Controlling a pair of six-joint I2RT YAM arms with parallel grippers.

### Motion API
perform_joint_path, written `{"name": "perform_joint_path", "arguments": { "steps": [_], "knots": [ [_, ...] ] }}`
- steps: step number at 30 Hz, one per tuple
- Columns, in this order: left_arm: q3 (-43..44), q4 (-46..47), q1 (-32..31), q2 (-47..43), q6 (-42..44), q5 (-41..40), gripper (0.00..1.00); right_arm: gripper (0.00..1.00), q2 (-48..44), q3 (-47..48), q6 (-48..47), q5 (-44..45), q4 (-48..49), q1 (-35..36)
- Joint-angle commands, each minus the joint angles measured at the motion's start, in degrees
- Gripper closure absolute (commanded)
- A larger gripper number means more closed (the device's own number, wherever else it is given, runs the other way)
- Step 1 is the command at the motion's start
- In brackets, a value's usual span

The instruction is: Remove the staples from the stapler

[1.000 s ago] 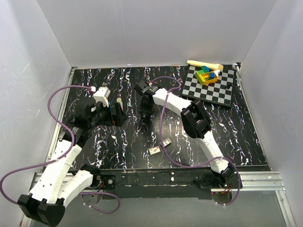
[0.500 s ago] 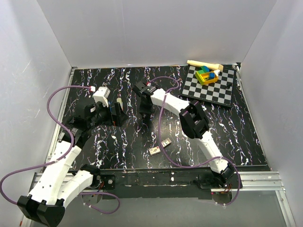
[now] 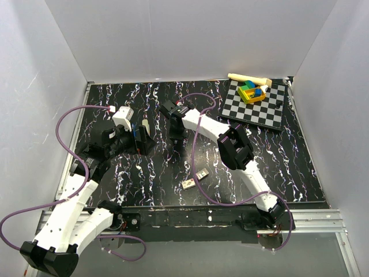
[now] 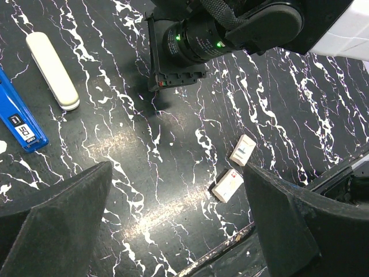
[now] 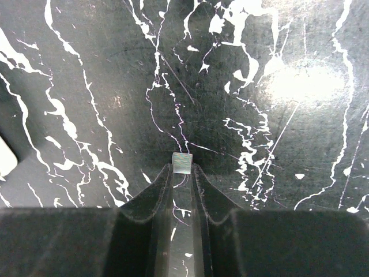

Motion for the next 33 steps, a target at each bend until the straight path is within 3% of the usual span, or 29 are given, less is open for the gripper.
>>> {"name": "perform_joint_path", "arguments": {
  "steps": [1, 14, 26, 33],
  "knots": [
    [0.4, -0.6, -0.3, -0.7, 0.2, 0.1, 0.02, 0.85, -3.6, -1.2, -2.5, 2.9, -3.0, 0.6],
    [1.0, -1.0, -0.3, -0.3, 0.3, -1.6, 0.02, 0.86, -25.1, -23.7, -8.4, 4.3, 2.0, 0.6],
    [2.2, -1.9, -0.3, 0.5, 0.5, -2.0, 0.02, 0.86, -44.7, -49.3, -17.9, -1.8, 10.8, 0.7],
    [2.6, -1.9, -0.3, 1.2, 0.5, -2.2, 0.02, 0.86, -51.0, -56.8, -21.5, -5.4, 13.9, 0.9]
  ]
}}
